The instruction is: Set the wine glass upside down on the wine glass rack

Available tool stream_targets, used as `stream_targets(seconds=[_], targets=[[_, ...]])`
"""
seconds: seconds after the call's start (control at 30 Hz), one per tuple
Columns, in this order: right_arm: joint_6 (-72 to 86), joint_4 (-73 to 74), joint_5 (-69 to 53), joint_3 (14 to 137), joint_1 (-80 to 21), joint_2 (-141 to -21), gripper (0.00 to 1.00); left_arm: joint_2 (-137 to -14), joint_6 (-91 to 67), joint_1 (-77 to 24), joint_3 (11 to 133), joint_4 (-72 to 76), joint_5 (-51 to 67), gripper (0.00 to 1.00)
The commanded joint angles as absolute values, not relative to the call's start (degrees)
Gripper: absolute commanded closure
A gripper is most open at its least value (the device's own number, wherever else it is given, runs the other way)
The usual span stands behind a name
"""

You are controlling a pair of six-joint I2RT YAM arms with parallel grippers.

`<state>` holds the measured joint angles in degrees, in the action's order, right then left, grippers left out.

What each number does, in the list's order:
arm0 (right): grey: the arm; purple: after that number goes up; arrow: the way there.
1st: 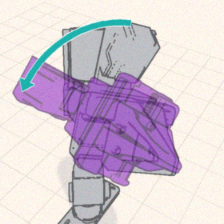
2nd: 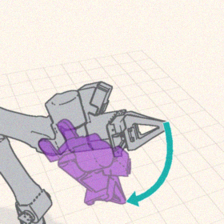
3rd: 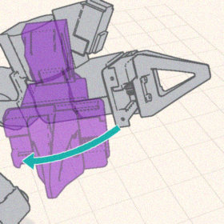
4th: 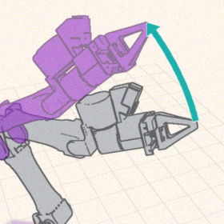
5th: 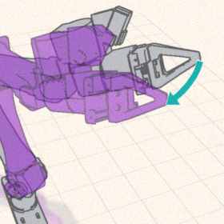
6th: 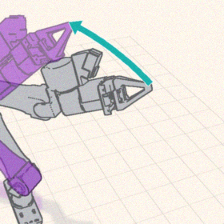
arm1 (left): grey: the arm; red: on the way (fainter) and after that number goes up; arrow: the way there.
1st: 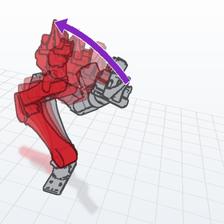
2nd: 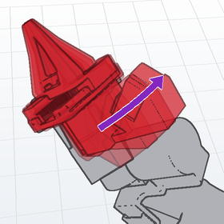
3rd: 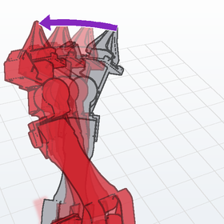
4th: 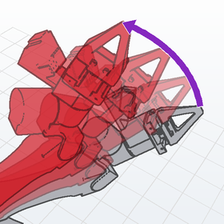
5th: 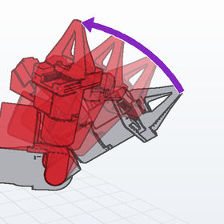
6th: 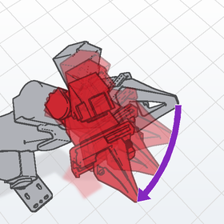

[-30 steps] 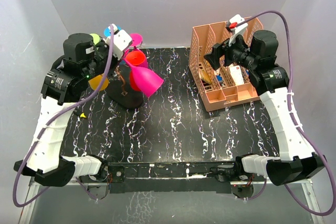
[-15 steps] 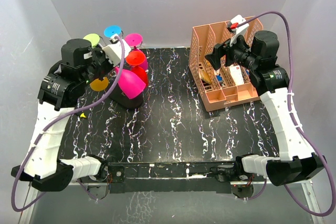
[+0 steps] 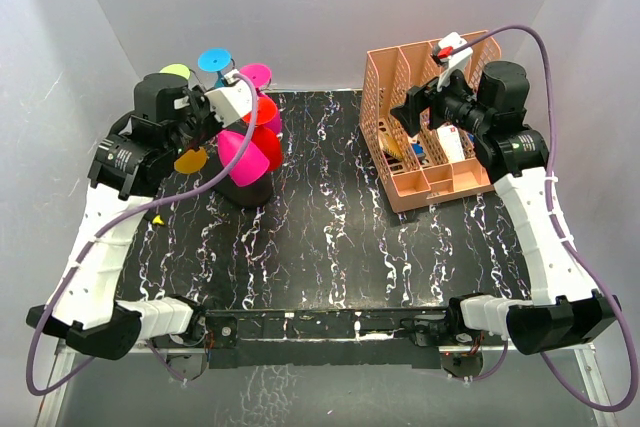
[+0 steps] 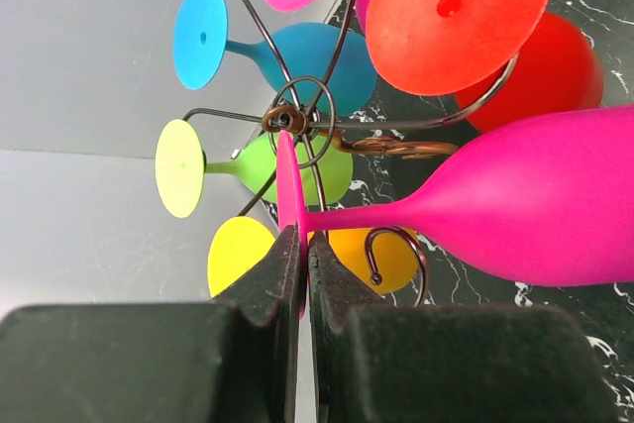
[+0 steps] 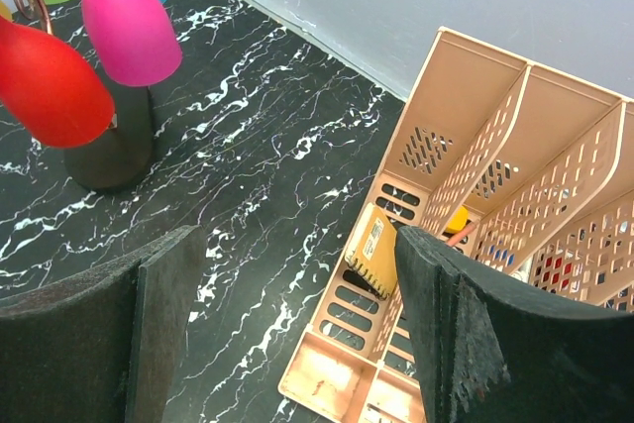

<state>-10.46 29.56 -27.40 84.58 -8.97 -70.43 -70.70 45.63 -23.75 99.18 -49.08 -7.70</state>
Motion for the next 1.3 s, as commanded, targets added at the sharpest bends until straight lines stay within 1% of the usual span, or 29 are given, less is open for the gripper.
stream_targets(seconds=[0.0, 0.67, 1.27], targets=[[-10.6, 26.2, -28.3, 85.0, -8.6, -68.7, 0.16, -71.0, 46.6, -24.1, 98.4, -45.6, -9.3, 1.00], [-10.1, 26.1, -29.7, 85.1, -8.2, -69.1, 0.16, -70.8, 48.3, -24.4, 94.6, -42.8, -16.5, 1.00], [-10.1, 25.9, -30.7, 84.6, -8.2, -69.4, 0.15, -70.2, 53.3, -24.4, 95.2, -47.8, -17.3, 1.00]])
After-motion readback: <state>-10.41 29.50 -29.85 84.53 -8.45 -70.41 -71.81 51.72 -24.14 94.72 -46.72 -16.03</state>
